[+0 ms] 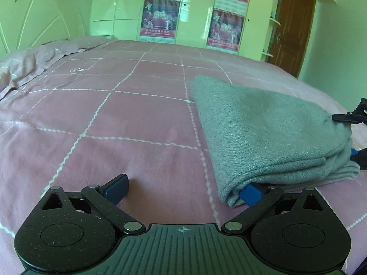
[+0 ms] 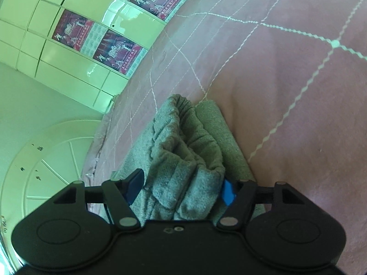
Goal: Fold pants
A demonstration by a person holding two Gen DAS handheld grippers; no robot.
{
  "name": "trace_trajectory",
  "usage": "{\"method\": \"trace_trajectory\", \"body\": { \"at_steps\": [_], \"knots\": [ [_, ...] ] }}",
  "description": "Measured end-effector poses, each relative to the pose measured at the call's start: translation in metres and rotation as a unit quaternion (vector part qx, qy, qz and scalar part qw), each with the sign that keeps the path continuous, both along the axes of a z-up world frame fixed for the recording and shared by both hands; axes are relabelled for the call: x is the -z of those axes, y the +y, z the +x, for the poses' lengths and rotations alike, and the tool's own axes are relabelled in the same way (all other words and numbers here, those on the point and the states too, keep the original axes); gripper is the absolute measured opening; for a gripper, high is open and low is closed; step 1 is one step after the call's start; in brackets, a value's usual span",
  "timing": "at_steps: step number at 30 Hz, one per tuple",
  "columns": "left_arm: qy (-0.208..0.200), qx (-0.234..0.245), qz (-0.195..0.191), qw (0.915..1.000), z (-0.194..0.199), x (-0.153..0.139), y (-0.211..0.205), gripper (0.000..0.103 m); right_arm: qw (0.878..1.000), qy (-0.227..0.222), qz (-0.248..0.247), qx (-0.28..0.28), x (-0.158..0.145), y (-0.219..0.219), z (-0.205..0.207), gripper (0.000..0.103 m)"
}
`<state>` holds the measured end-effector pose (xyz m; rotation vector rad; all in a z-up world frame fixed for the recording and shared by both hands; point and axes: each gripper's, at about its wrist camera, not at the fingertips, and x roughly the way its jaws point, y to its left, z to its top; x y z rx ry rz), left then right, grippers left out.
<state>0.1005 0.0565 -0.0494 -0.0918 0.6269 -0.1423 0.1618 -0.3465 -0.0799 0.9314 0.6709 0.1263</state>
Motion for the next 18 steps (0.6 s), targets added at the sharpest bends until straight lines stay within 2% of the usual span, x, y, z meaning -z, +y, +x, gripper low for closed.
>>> {"method": "trace_trajectory", "body": {
  "at_steps": [2, 4, 5, 6, 7, 8, 9, 10, 11, 13, 14, 15, 16, 17, 18],
  "knots": [
    [0.003, 0.008, 0.015, 0.9999, 0.009, 0.002, -0.005, 0.100, 1.000, 0.006, -0.023, -0.007, -0.008, 0.005, 0.001, 0.046],
    [0.019, 0.018, 0.030, 0.9992, 0.014, 0.004, -0.009, 0.103, 0.999, -0.013, -0.033, -0.020, -0.021, 0.011, 0.000, 0.039],
    [0.012, 0.013, 0.033, 0.9993, 0.019, 0.000, -0.010, 0.102, 0.999, -0.025, -0.039, -0.027, -0.029, 0.015, -0.002, 0.034],
    [-0.001, -0.001, 0.024, 0.9997, 0.017, -0.003, -0.008, 0.102, 0.998, -0.036, -0.043, -0.033, -0.037, 0.019, -0.003, 0.030],
    [-0.023, -0.037, -0.008, 0.9990, 0.013, -0.008, 0.001, 0.099, 0.997, -0.050, -0.042, -0.041, -0.047, 0.022, -0.005, 0.025],
    [-0.039, -0.075, -0.052, 0.9951, 0.006, -0.009, 0.012, 0.095, 0.996, -0.070, -0.040, -0.045, -0.057, 0.024, -0.009, 0.024],
    [-0.049, -0.092, -0.082, 0.9912, 0.001, -0.009, 0.019, 0.094, 0.993, -0.096, -0.038, -0.051, -0.067, 0.026, -0.015, 0.024],
    [-0.056, -0.103, -0.088, 0.9892, -0.003, -0.006, 0.021, 0.094, 0.991, -0.122, -0.032, -0.055, -0.074, 0.027, -0.022, 0.023],
    [-0.060, -0.103, -0.075, 0.9900, -0.006, -0.003, 0.018, 0.094, 0.988, -0.141, -0.031, -0.052, -0.078, 0.026, -0.031, 0.023],
    [-0.049, -0.099, -0.070, 0.9914, -0.005, 0.005, 0.013, 0.094, 0.985, -0.155, -0.071, -0.040, -0.062, 0.021, -0.047, 0.023],
    [-0.032, -0.099, -0.079, 0.9914, -0.001, 0.012, 0.015, 0.094, 0.992, -0.108, -0.064, -0.025, -0.036, 0.012, -0.043, 0.023],
    [-0.026, -0.098, -0.078, 0.9917, 0.000, 0.016, 0.015, 0.094, 1.000, -0.020, -0.017, -0.011, 0.001, -0.002, -0.033, 0.023],
    [-0.027, -0.092, -0.068, 0.9931, 0.001, 0.017, 0.013, 0.095, 0.999, -0.001, 0.046, 0.004, 0.026, -0.015, -0.034, 0.023],
    [-0.028, -0.086, -0.062, 0.9940, 0.001, 0.017, 0.012, 0.096, 0.997, -0.026, 0.066, 0.011, 0.031, -0.022, -0.040, 0.023],
    [-0.027, -0.084, -0.059, 0.9943, 0.001, 0.018, 0.012, 0.096, 0.998, -0.031, 0.048, 0.005, 0.026, -0.020, -0.039, 0.024]
  ]
}}
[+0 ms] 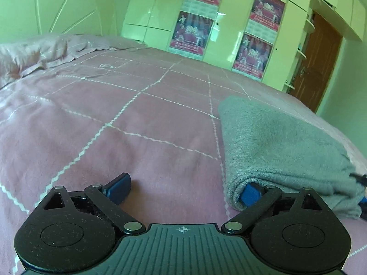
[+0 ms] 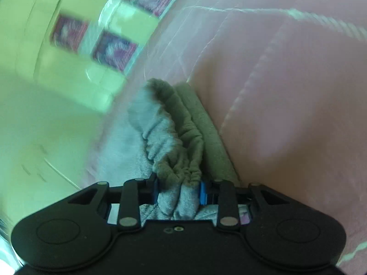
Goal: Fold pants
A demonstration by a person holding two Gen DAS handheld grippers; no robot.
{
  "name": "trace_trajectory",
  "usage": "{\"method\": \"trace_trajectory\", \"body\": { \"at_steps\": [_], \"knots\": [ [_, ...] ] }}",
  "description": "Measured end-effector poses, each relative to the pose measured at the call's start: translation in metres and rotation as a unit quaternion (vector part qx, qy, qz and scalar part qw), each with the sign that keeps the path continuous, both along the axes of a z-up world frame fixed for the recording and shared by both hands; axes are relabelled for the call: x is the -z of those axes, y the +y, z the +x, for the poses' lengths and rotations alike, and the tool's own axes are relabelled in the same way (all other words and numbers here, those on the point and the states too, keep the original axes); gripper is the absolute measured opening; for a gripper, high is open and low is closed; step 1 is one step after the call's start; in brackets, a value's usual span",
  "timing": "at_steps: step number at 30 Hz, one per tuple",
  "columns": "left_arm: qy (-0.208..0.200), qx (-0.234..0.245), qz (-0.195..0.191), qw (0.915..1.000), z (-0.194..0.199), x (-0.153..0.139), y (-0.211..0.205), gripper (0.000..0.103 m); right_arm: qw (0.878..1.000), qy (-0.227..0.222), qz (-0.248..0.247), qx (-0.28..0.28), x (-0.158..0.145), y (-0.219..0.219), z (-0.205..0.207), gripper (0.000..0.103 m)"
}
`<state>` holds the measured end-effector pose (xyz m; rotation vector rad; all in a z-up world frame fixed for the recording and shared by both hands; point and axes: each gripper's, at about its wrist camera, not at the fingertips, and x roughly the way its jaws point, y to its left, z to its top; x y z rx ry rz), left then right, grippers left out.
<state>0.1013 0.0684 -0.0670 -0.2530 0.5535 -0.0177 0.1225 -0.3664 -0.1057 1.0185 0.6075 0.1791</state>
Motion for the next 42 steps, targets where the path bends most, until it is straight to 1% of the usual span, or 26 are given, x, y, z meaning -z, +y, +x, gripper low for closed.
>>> {"method": "trace_trajectory", "body": {
  "at_steps": [2, 5, 7, 8, 9, 10, 12, 15, 17, 18, 20, 21, 22, 24, 25, 27, 29, 31, 32, 33, 35, 37, 38, 39, 40, 42],
  "knots": [
    [0.001, -0.002, -0.004, 1.0000, -0.004, -0.001, 0.001, 0.096, 0.999, -0.004, -0.039, -0.013, -0.013, 0.008, 0.005, 0.025],
    [-0.002, -0.004, -0.004, 1.0000, -0.006, 0.000, 0.000, 0.097, 0.999, 0.001, -0.034, -0.015, -0.014, 0.005, 0.010, 0.025],
    [-0.009, -0.008, -0.009, 0.9999, -0.008, -0.001, 0.000, 0.097, 0.999, 0.003, -0.029, -0.014, -0.014, 0.006, 0.004, 0.026],
    [-0.009, -0.008, -0.006, 0.9999, -0.008, -0.001, -0.001, 0.097, 0.999, -0.006, -0.032, -0.015, -0.017, 0.007, 0.001, 0.026],
    [-0.005, -0.006, -0.001, 1.0000, -0.007, 0.000, -0.002, 0.097, 0.999, -0.015, -0.048, -0.018, -0.018, 0.010, -0.001, 0.026],
    [-0.002, 0.000, 0.005, 1.0000, -0.006, 0.002, -0.003, 0.097, 0.998, -0.005, -0.054, -0.016, -0.011, 0.009, 0.001, 0.026],
    [0.000, 0.009, 0.016, 0.9998, -0.005, 0.000, -0.006, 0.097, 1.000, 0.003, -0.017, -0.008, 0.000, -0.001, 0.000, 0.024],
    [0.003, 0.022, 0.013, 0.9997, -0.006, -0.007, -0.002, 0.097, 0.999, -0.007, -0.046, -0.024, -0.014, 0.006, -0.004, 0.028],
    [0.006, 0.036, 0.009, 0.9993, -0.008, -0.011, 0.003, 0.097, 0.998, 0.000, -0.045, -0.038, -0.019, 0.003, -0.004, 0.035],
    [0.006, 0.045, 0.003, 0.9990, -0.010, -0.013, 0.005, 0.097, 0.998, -0.002, -0.051, -0.028, -0.024, -0.002, -0.008, 0.038],
    [0.007, 0.060, -0.020, 0.9980, -0.017, -0.018, 0.015, 0.097, 0.995, -0.022, -0.100, 0.001, -0.042, -0.010, -0.020, 0.047],
    [0.007, 0.061, -0.024, 0.9978, -0.019, -0.022, 0.019, 0.097, 0.993, -0.032, -0.112, 0.008, -0.050, -0.014, -0.022, 0.048],
    [0.001, 0.058, -0.025, 0.9980, -0.023, -0.026, 0.024, 0.098, 0.993, -0.040, -0.112, 0.008, -0.055, -0.018, -0.020, 0.049],
    [-0.028, 0.040, -0.028, 0.9984, -0.022, -0.039, 0.032, 0.098, 0.993, -0.045, -0.105, 0.000, -0.062, -0.022, -0.006, 0.049],
    [-0.040, 0.037, -0.033, 0.9980, -0.014, -0.046, 0.034, 0.099, 0.993, -0.048, -0.104, -0.003, -0.065, -0.021, 0.005, 0.049],
    [-0.050, 0.031, -0.045, 0.9972, 0.012, -0.058, 0.035, 0.101, 0.993, -0.055, -0.102, -0.014, -0.068, -0.015, 0.026, 0.048],
    [-0.031, 0.034, -0.058, 0.9973, 0.046, -0.064, 0.030, 0.103, 0.993, -0.050, -0.103, -0.031, -0.068, -0.005, 0.049, 0.043],
    [-0.003, 0.032, -0.069, 0.9971, 0.079, -0.064, 0.023, 0.103, 0.990, -0.011, -0.134, -0.033, -0.065, 0.007, 0.068, 0.037],
    [0.003, 0.035, -0.076, 0.9965, 0.088, -0.063, 0.020, 0.103, 0.989, 0.001, -0.144, -0.036, -0.063, 0.011, 0.073, 0.034],
    [0.009, 0.036, -0.083, 0.9958, 0.096, -0.061, 0.018, 0.103, 0.989, 0.002, -0.142, -0.039, -0.062, 0.013, 0.075, 0.033],
    [0.022, 0.043, -0.087, 0.9950, 0.106, -0.054, 0.014, 0.103, 0.990, -0.012, -0.132, -0.042, -0.060, 0.011, 0.071, 0.023],
    [0.034, 0.049, -0.082, 0.9948, 0.112, -0.046, 0.010, 0.103, 0.990, -0.029, -0.128, -0.045, -0.060, 0.008, 0.067, 0.017],
    [0.038, 0.052, -0.081, 0.9946, 0.113, -0.042, 0.008, 0.103, 0.989, -0.025, -0.138, -0.038, -0.061, 0.005, 0.068, 0.016],
    [0.040, 0.053, -0.082, 0.9944, 0.113, -0.039, 0.007, 0.103, 0.990, -0.023, -0.137, -0.027, -0.059, 0.001, 0.067, 0.016],
    [0.045, 0.053, -0.083, 0.9941, 0.112, -0.035, 0.005, 0.103, 0.992, -0.022, -0.120, -0.022, -0.056, -0.004, 0.068, 0.017],
    [0.052, 0.055, -0.083, 0.9936, 0.112, -0.030, 0.004, 0.103, 0.994, -0.018, -0.104, -0.041, -0.050, -0.006, 0.075, 0.017]
  ]
}}
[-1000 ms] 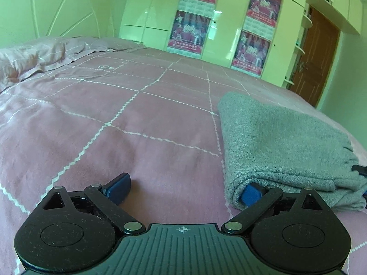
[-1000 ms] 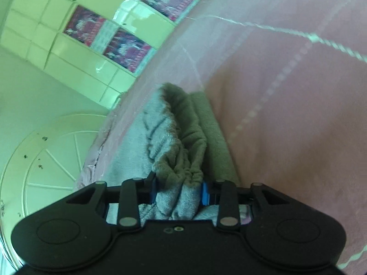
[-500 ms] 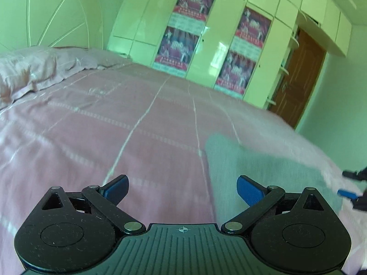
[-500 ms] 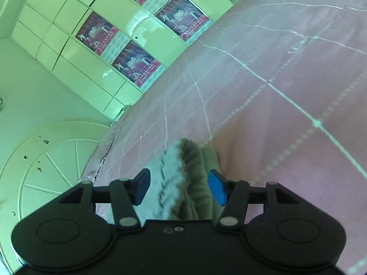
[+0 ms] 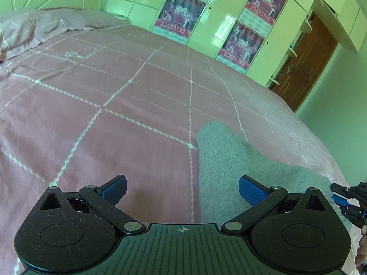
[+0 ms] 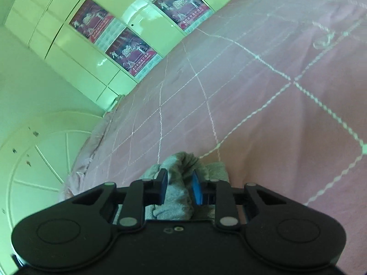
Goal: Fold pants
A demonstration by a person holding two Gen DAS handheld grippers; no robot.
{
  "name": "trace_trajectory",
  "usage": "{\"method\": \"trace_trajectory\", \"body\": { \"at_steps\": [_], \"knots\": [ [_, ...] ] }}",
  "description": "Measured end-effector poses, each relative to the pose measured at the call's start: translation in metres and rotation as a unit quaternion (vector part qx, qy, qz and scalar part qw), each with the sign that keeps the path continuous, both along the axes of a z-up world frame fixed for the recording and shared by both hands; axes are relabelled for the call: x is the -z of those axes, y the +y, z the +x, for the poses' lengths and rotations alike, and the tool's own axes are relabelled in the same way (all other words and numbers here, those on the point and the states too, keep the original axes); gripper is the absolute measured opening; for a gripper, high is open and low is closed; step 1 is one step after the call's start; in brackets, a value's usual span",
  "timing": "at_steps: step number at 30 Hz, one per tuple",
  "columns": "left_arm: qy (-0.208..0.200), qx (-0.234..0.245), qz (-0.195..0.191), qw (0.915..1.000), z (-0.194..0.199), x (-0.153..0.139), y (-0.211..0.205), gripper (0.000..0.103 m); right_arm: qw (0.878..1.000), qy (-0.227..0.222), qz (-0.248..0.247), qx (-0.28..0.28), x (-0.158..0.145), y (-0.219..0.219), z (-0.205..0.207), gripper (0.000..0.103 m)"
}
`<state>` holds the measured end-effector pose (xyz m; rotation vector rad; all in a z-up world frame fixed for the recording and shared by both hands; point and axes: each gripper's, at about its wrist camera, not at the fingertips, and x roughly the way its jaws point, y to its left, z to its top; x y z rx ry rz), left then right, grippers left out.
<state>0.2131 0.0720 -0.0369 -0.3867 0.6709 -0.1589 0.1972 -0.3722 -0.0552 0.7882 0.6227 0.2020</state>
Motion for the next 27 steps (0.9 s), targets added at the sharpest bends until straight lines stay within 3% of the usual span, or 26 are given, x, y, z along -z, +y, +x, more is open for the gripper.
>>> {"method": "trace_trajectory", "body": {
  "at_steps": [3, 5, 7, 8, 9, 11, 14, 16, 17, 19, 21, 22, 23, 25, 27],
  "knots": [
    [0.006, 0.001, 0.001, 1.0000, 0.000, 0.006, -0.002, 0.103, 1.000, 0.013, -0.006, -0.022, 0.004, 0.009, 0.007, 0.020],
    [0.008, -0.001, 0.001, 1.0000, 0.000, 0.008, -0.003, 0.103, 1.000, 0.007, -0.006, -0.022, 0.002, 0.012, 0.005, 0.009],
    [0.007, 0.001, 0.004, 1.0000, 0.000, 0.008, -0.004, 0.103, 0.999, -0.032, 0.009, -0.011, -0.011, 0.010, -0.007, 0.000],
    [0.007, 0.003, 0.006, 1.0000, 0.000, 0.008, -0.005, 0.103, 0.999, -0.044, 0.007, -0.006, -0.015, 0.009, -0.012, 0.000],
    [0.008, 0.005, 0.009, 0.9999, 0.000, 0.008, -0.005, 0.103, 0.999, -0.037, -0.012, 0.001, -0.014, 0.009, -0.015, 0.000],
    [0.009, 0.009, 0.012, 0.9999, 0.000, 0.009, -0.006, 0.103, 0.999, 0.033, -0.041, 0.003, 0.010, 0.006, -0.004, 0.001],
    [0.012, 0.017, 0.018, 0.9996, 0.000, 0.009, -0.008, 0.103, 0.999, 0.038, 0.003, 0.013, 0.023, -0.006, -0.006, 0.003],
    [0.013, 0.019, 0.025, 0.9994, -0.001, 0.008, -0.009, 0.103, 0.999, 0.035, -0.002, 0.012, 0.016, -0.004, -0.008, 0.008],
    [0.014, 0.019, 0.026, 0.9994, -0.001, 0.009, -0.009, 0.103, 0.999, 0.028, -0.005, 0.016, 0.011, -0.004, -0.011, 0.016],
    [0.016, 0.019, 0.026, 0.9994, -0.002, 0.007, -0.008, 0.103, 1.000, 0.003, -0.018, 0.019, 0.001, -0.004, -0.021, 0.017],
    [0.018, 0.020, 0.026, 0.9993, -0.004, 0.006, -0.008, 0.103, 0.999, -0.009, -0.032, 0.016, -0.005, -0.004, -0.031, 0.026],
    [0.018, 0.023, 0.026, 0.9992, -0.005, 0.004, -0.007, 0.103, 0.999, -0.014, -0.029, 0.009, -0.005, -0.006, -0.036, 0.038],
    [0.015, 0.026, 0.024, 0.9993, -0.007, 0.003, -0.006, 0.103, 1.000, -0.019, -0.025, 0.005, -0.005, -0.008, -0.041, 0.060],
    [0.013, 0.036, 0.016, 0.9991, -0.010, 0.002, -0.002, 0.103, 1.000, -0.022, -0.020, -0.002, -0.003, -0.013, -0.049, 0.080],
    [0.020, 0.045, 0.006, 0.9988, -0.010, 0.005, 0.004, 0.103, 0.999, -0.016, -0.027, -0.010, 0.001, -0.018, -0.055, 0.079]
  ]
}}
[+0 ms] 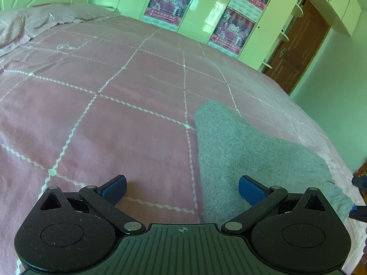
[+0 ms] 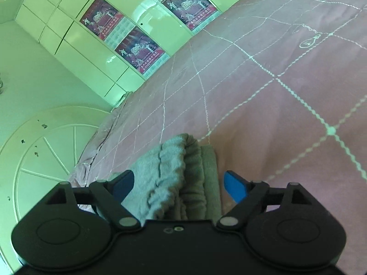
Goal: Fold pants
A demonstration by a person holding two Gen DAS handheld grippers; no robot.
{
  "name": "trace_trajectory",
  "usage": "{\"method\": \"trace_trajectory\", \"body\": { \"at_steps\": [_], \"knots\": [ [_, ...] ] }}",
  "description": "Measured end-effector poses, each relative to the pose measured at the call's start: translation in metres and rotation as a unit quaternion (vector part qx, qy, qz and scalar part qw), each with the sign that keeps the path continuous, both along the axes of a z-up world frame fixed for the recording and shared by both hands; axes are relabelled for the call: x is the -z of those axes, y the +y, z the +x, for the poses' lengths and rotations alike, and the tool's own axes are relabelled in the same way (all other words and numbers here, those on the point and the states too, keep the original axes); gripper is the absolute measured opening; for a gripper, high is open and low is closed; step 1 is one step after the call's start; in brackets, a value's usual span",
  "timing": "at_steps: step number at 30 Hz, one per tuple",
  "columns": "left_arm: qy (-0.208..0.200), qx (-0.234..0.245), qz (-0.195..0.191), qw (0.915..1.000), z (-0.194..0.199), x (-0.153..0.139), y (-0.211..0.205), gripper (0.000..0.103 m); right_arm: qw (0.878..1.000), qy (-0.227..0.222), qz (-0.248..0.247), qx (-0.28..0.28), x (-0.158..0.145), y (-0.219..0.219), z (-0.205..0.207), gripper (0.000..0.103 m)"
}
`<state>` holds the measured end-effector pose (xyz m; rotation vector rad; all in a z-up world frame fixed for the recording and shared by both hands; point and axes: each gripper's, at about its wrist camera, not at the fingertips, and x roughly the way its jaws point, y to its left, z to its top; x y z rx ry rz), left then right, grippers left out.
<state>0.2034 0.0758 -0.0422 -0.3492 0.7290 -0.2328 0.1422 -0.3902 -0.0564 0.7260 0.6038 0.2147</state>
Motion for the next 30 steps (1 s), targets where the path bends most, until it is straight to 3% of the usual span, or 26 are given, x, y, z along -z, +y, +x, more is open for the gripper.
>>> {"method": "trace_trajectory", "body": {
  "at_steps": [5, 10, 15, 23, 24, 25, 27, 28, 30],
  "knots": [
    [0.023, 0.019, -0.071, 0.9970, 0.012, 0.010, 0.013, 0.103, 0.998, 0.037, 0.049, -0.013, 0.023, -0.009, 0.004, 0.075],
    [0.059, 0.070, -0.171, 0.9809, 0.036, 0.020, 0.014, 0.103, 0.993, 0.041, 0.103, -0.032, 0.031, -0.009, 0.018, 0.078],
    [0.084, 0.101, -0.136, 0.9820, 0.051, 0.026, -0.005, 0.103, 0.991, 0.061, 0.105, -0.061, 0.031, -0.002, 0.029, 0.080],
    [0.093, 0.119, -0.137, 0.9790, 0.063, 0.028, -0.012, 0.103, 0.990, 0.067, 0.092, -0.085, 0.030, 0.011, 0.041, 0.082],
    [0.093, 0.119, -0.137, 0.9790, 0.064, 0.029, -0.013, 0.103, 0.991, 0.071, 0.073, -0.089, 0.029, 0.015, 0.044, 0.078],
    [0.092, 0.119, -0.137, 0.9791, 0.064, 0.029, -0.012, 0.103, 0.992, 0.077, 0.045, -0.093, 0.028, 0.018, 0.045, 0.066],
    [0.088, 0.119, -0.134, 0.9798, 0.063, 0.029, -0.015, 0.103, 0.992, 0.075, 0.033, -0.095, 0.026, 0.020, 0.046, 0.052],
    [0.087, 0.120, -0.132, 0.9801, 0.063, 0.029, -0.016, 0.103, 0.992, 0.072, 0.042, -0.093, 0.023, 0.019, 0.043, 0.041],
    [0.084, 0.120, -0.135, 0.9800, 0.062, 0.027, -0.017, 0.103, 0.992, 0.044, 0.075, -0.095, 0.011, 0.013, 0.034, 0.033]
  ]
}}
